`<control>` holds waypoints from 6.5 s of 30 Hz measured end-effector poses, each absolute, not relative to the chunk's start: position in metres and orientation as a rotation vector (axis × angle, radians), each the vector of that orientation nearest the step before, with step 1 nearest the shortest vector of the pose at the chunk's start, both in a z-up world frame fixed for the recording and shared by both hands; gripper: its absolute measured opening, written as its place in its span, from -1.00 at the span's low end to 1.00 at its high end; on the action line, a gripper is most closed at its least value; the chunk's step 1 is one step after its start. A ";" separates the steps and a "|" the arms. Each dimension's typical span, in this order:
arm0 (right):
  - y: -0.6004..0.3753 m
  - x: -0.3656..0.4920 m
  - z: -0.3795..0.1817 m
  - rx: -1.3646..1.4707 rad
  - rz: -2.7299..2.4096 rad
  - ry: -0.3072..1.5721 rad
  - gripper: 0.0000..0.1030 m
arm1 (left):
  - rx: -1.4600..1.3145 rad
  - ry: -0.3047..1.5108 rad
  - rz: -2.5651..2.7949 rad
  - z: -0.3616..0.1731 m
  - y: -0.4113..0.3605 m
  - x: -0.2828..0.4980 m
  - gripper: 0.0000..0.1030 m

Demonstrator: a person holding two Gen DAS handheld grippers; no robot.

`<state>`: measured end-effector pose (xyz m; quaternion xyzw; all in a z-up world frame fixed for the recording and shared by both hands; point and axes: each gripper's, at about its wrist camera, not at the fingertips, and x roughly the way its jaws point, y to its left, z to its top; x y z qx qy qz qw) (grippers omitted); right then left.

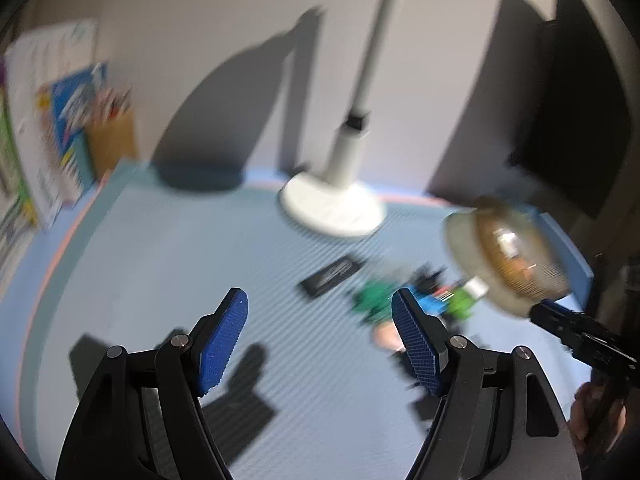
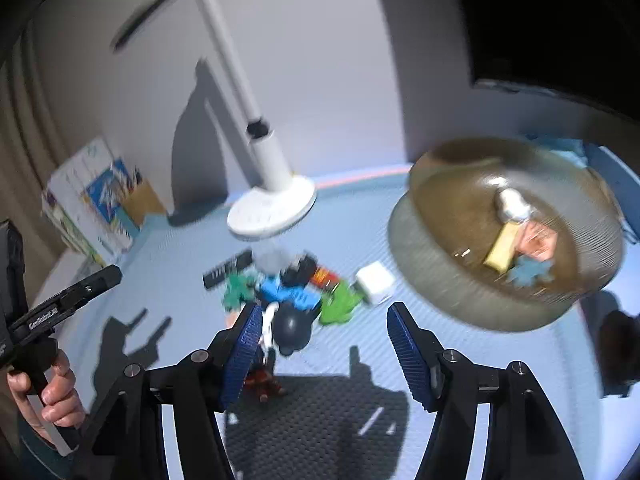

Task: Organize rigid objects
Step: 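Move both open tools back to the remaining objects on the mat, then grasp the black USB stick with the left tool while the right tool grasps the white charger, then carry both held items into the amber glass bowl and open both tools, then move both open tools back to the remaining figurines on the mat, then grasp the red-clothed figurine with the right tool while the left tool grasps the green figure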

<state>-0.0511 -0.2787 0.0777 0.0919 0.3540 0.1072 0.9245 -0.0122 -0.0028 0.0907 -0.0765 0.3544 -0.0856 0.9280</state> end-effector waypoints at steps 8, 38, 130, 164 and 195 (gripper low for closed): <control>-0.266 -0.033 0.017 0.173 0.196 0.812 0.23 | -0.120 0.829 -0.097 0.022 0.006 -0.004 0.42; -0.313 0.047 0.023 0.176 0.102 0.910 -0.02 | 0.129 0.956 -0.344 0.024 -0.033 0.109 0.28; -0.355 -0.057 0.141 0.189 0.034 0.708 0.29 | -0.091 0.654 -0.320 0.145 -0.054 -0.004 0.42; -0.221 -0.042 0.033 0.123 0.435 0.908 0.37 | -0.009 0.930 -0.437 0.044 -0.058 0.053 0.42; -0.242 -0.075 0.038 0.066 0.334 0.853 -0.38 | -0.114 0.835 -0.481 0.055 -0.027 0.017 -0.22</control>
